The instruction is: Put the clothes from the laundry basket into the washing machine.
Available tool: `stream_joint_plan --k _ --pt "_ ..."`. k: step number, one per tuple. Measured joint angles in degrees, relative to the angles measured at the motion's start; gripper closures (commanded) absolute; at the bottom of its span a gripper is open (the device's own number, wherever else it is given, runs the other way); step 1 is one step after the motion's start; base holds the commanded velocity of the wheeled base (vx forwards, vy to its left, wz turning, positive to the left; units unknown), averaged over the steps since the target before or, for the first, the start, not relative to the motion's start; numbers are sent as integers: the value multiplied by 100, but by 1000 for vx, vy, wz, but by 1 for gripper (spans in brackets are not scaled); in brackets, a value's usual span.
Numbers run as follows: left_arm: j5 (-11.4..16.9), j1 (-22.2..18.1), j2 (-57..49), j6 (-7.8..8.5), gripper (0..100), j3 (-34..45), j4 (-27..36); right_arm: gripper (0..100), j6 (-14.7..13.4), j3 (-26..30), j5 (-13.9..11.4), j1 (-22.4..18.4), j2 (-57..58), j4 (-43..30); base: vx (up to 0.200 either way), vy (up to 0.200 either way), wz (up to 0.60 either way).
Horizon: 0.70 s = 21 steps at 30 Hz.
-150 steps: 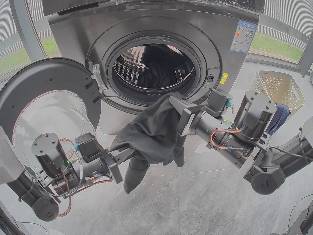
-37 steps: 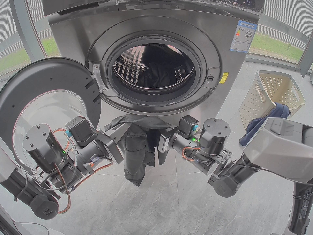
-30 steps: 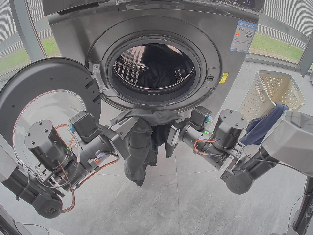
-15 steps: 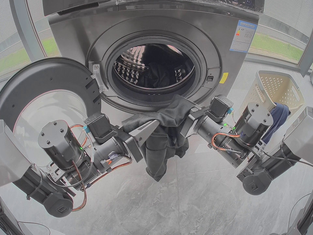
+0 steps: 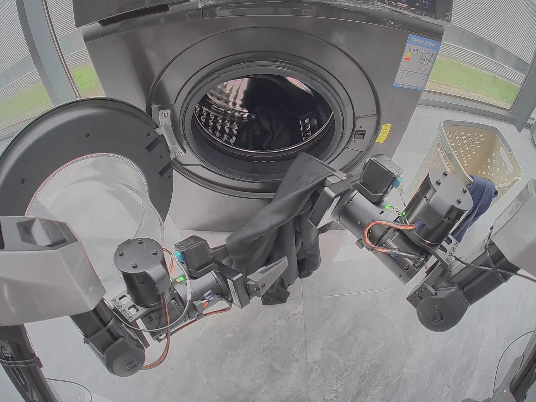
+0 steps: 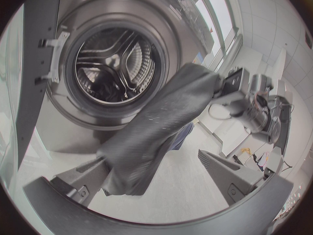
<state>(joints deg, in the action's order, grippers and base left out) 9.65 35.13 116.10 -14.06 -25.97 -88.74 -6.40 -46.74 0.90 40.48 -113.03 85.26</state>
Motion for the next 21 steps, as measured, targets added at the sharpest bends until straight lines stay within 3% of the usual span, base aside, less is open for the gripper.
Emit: stream_joint_plan --k 6,12,21 --pt "132 -112 581 78 0 -145 -2 100 0 -113 18 0 -11 -33 0 0 0" --pt "150 -278 1107 293 0 -427 -2 100 -6 -161 29 0 -15 -38 0 0 0" --pt "150 -289 1552 319 0 -641 -2 100 -9 -205 35 -17 -26 -35 0 0 0"
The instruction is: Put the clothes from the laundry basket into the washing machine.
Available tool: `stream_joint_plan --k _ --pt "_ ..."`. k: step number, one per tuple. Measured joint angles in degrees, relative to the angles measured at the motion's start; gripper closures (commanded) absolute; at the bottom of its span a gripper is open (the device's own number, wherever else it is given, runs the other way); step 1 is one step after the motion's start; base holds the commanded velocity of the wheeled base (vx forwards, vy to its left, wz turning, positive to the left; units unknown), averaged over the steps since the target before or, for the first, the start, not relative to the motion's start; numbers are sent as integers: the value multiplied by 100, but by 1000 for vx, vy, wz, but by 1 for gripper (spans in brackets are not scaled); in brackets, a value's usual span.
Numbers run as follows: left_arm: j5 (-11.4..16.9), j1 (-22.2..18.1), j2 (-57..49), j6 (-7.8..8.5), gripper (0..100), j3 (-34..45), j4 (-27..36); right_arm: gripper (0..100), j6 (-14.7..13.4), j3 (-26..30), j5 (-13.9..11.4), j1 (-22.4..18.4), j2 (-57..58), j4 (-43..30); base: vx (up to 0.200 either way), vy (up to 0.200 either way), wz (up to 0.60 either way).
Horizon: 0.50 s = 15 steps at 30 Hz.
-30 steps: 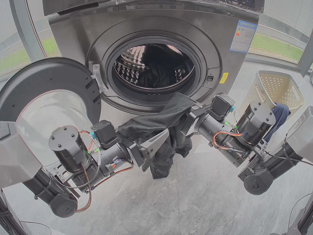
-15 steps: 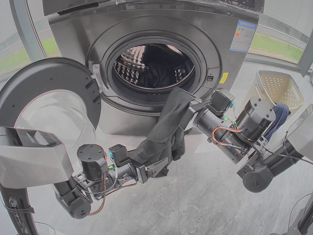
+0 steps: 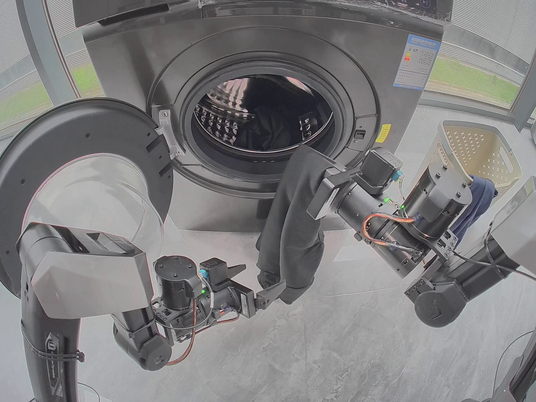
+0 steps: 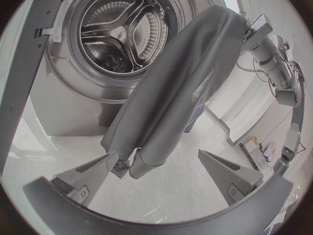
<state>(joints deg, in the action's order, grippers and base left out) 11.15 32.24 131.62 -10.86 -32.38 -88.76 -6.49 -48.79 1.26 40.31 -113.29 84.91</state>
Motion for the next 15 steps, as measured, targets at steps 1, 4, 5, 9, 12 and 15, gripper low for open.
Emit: stream_joint_plan --k 1,4,5,9,12,15 --pt "0 5 27 0 0 -2 -2 100 0 -29 2 -7 -2 0 0 0 0" --pt "1 22 74 0 0 -11 -6 100 -2 -101 13 -32 -22 -41 0 0 0" --pt "1 26 85 0 0 -11 -6 100 -5 -143 24 -33 -35 -63 0 0 0" --pt "1 44 104 0 0 -9 -20 100 -9 -383 104 -38 -105 -228 0 0 0" --pt "0 96 110 5 0 -23 -20 100 -22 -597 152 -16 -168 -404 0 0 0" --pt "-23 149 143 9 0 -127 -20 100 -60 -761 194 -2 -210 -527 0 0 0"
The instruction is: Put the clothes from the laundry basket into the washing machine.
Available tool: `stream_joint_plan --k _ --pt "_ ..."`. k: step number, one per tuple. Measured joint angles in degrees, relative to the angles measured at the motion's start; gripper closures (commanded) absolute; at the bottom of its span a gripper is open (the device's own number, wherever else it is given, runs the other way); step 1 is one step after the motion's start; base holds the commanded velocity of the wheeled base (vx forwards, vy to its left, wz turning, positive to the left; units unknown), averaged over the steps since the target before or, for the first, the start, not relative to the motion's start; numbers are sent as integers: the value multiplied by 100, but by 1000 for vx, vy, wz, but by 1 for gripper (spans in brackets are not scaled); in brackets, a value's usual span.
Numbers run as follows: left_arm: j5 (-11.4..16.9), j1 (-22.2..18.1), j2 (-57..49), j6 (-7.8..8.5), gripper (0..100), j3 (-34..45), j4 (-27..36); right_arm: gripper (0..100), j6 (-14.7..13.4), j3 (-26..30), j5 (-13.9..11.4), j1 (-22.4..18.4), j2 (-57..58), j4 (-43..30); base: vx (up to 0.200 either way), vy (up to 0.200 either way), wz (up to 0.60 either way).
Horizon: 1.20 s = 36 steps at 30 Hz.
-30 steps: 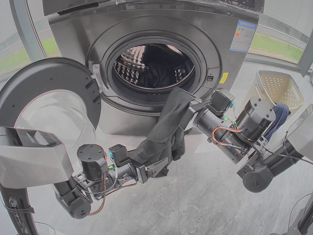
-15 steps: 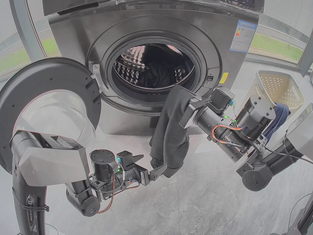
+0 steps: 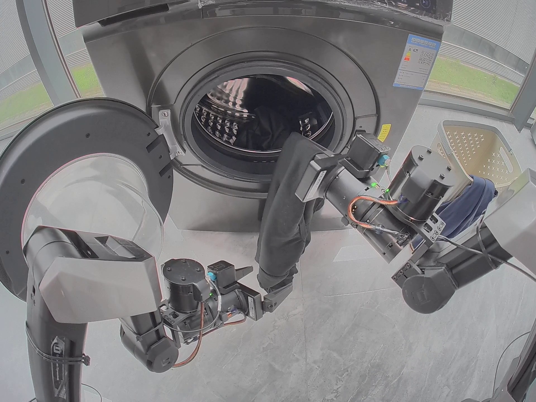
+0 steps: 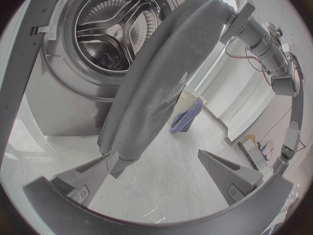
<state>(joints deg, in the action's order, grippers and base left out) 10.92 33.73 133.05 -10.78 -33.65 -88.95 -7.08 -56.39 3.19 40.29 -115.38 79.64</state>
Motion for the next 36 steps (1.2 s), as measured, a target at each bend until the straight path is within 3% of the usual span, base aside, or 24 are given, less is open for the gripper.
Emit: stream_joint_plan --k 13,22,33,36 --pt "-501 168 560 -44 0 -1250 2 100 -115 -363 127 89 -68 -221 0 0 0" --pt "-592 435 789 -20 0 -1563 6 100 -118 -352 148 108 -74 -221 0 0 0" --pt "-1253 304 1196 -13 0 -2443 22 100 -121 -322 162 193 -63 -216 0 0 0" --pt "-1392 234 1271 55 0 -2566 24 100 -118 -297 165 205 -52 -216 0 0 0"
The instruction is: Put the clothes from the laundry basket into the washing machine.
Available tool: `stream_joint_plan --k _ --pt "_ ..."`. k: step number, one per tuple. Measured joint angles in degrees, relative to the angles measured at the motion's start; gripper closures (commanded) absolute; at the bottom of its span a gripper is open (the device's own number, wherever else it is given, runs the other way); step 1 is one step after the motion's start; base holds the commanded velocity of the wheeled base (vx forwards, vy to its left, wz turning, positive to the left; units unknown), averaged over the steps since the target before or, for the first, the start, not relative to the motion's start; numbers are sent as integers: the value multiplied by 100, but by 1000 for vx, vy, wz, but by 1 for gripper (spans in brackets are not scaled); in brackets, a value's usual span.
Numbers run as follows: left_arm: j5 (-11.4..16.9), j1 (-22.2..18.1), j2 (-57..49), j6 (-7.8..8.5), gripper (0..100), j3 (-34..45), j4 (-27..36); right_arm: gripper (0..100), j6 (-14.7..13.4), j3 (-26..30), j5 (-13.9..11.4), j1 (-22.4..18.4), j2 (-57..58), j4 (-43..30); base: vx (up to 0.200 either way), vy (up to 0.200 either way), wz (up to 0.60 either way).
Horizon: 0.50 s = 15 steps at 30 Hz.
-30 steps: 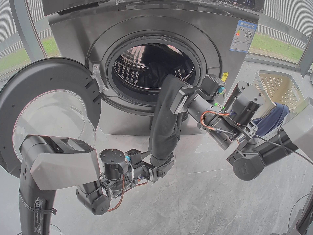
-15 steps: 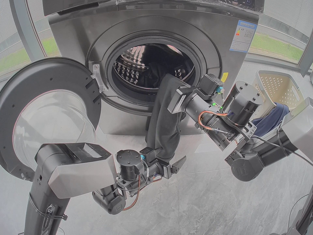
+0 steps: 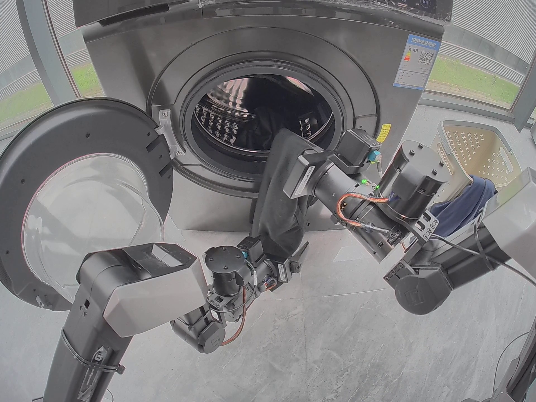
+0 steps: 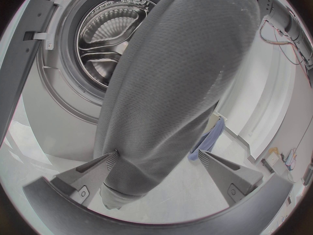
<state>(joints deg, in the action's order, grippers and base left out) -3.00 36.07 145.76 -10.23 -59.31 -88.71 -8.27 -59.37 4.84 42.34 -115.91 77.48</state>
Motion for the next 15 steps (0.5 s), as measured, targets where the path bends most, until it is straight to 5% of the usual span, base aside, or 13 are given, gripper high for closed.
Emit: stream_joint_plan --k 3,4,15 --pt "-67 -50 66 44 0 -124 2 100 -2 17 0 7 9 9 0 0 0" --pt "-79 -63 82 51 100 -149 4 100 -5 22 0 7 11 16 0 0 0" --pt "-124 -107 117 44 100 -351 0 100 -7 124 -2 -4 26 60 0 0 0"
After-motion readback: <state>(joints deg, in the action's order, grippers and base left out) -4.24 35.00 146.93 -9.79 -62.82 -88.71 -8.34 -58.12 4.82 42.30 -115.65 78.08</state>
